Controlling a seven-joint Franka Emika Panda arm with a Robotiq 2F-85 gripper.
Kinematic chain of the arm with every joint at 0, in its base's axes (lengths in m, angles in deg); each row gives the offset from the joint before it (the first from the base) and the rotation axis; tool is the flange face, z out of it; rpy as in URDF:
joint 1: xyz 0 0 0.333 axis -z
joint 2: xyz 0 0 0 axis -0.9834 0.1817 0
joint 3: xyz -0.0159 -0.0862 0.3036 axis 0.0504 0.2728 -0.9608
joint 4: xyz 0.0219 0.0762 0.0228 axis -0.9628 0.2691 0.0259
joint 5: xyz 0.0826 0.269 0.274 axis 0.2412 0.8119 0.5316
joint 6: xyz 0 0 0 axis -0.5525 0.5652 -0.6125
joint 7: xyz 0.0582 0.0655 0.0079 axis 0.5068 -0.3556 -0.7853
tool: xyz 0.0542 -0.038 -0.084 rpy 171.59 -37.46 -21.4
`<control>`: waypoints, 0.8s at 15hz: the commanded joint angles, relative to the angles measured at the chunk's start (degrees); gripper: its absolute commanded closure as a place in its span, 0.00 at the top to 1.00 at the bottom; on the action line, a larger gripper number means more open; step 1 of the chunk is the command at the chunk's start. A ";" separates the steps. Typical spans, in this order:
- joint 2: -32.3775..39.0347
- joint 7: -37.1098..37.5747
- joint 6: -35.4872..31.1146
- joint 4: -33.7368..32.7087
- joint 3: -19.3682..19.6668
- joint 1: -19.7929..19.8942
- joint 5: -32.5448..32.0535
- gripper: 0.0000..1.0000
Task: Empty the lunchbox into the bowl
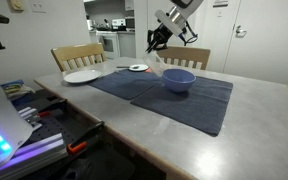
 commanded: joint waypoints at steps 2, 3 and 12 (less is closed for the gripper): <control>-2.18 10.85 -10.14 7.09 -2.45 -1.93 -11.06 0.02; -2.12 13.77 -11.64 8.21 -2.79 -2.49 -13.58 0.02; -0.17 30.44 -4.54 4.83 -6.66 -9.91 -33.01 0.02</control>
